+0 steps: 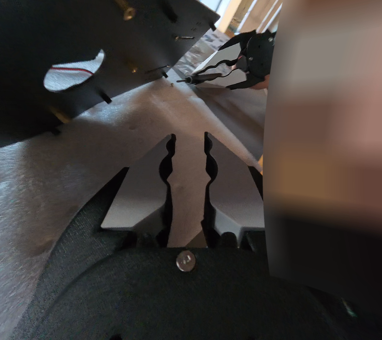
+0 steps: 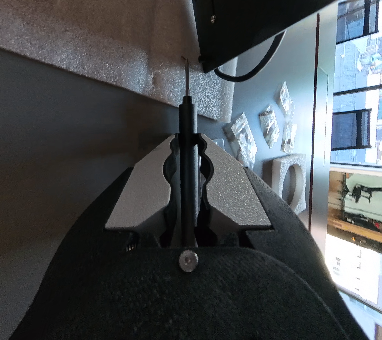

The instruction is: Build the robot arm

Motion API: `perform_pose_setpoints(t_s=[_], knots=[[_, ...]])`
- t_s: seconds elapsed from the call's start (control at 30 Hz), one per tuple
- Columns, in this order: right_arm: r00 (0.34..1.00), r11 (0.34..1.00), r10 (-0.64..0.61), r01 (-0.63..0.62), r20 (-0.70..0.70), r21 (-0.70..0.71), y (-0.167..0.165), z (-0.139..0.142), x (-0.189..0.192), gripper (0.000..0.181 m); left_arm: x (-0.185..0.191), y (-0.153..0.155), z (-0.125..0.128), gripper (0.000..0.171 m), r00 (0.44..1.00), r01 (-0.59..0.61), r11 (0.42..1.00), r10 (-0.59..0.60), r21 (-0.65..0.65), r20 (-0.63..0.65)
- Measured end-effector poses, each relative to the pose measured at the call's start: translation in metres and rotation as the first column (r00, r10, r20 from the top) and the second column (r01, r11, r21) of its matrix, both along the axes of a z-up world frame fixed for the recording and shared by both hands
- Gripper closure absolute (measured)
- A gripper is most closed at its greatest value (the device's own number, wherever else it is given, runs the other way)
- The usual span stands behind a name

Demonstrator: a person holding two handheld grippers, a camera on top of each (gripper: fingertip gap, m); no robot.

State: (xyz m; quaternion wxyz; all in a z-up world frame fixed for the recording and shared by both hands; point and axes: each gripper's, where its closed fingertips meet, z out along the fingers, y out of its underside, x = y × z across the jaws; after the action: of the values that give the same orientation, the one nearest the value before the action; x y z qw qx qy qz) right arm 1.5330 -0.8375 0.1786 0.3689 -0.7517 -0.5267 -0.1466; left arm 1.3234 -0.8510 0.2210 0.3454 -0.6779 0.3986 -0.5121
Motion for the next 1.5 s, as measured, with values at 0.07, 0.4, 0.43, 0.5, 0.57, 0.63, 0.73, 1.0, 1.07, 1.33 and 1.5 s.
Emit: perform_pose_setpoints(t_s=[0.07,0.4,0.43,0.5,0.57,0.63,0.73,1.0,1.07,1.33,1.5], knots=[[0.998,0.999,0.039,-0.040,-0.048,-0.002,0.000,0.000,-0.001,0.165,-0.001,0.002,-0.001,0.144,0.996,-0.070,0.989,0.076,0.129,-0.044],[0.887,0.944,-0.021,-0.134,-0.460,-0.302,-0.018,-0.006,0.000,0.165,0.062,-0.036,-0.009,0.140,0.939,-0.168,0.966,0.217,0.194,-0.267],[0.875,0.939,-0.037,-0.134,-0.482,-0.316,-0.019,-0.006,0.000,0.164,0.067,-0.036,-0.009,0.140,0.924,-0.189,0.958,0.248,0.216,-0.290],[0.864,0.931,-0.046,-0.144,-0.502,-0.334,-0.019,-0.007,0.002,0.164,0.078,-0.029,-0.004,0.142,0.903,-0.246,0.935,0.317,0.255,-0.290],[0.869,0.923,-0.050,-0.147,-0.492,-0.355,-0.021,-0.007,0.005,0.165,0.089,-0.018,-0.002,0.144,0.882,-0.282,0.912,0.368,0.297,-0.293],[0.899,0.931,-0.032,-0.132,-0.438,-0.340,-0.023,-0.007,0.011,0.165,0.100,-0.006,-0.002,0.147,0.856,-0.287,0.885,0.409,0.368,-0.315],[0.916,0.953,-0.030,-0.095,-0.400,-0.288,-0.022,0.000,0.021,0.165,0.117,0.007,-0.003,0.151,0.835,-0.225,0.855,0.416,0.466,-0.360],[0.901,0.977,-0.003,-0.090,-0.434,-0.193,-0.016,0.012,0.020,0.165,0.150,0.037,-0.026,0.159,0.823,-0.131,0.864,0.369,0.486,-0.433],[0.911,0.974,-0.009,-0.084,-0.412,-0.208,-0.015,0.006,0.022,0.165,0.151,0.040,-0.036,0.158,0.809,-0.104,0.877,0.349,0.469,-0.473],[0.896,0.955,-0.021,-0.113,-0.443,-0.273,-0.014,-0.005,0.019,0.165,0.151,0.042,-0.044,0.159,0.788,-0.091,0.888,0.341,0.451,-0.512],[0.882,0.945,-0.031,-0.126,-0.470,-0.300,-0.011,-0.006,0.023,0.165,0.154,0.040,-0.045,0.165,0.784,-0.050,0.877,0.331,0.478,-0.525]])
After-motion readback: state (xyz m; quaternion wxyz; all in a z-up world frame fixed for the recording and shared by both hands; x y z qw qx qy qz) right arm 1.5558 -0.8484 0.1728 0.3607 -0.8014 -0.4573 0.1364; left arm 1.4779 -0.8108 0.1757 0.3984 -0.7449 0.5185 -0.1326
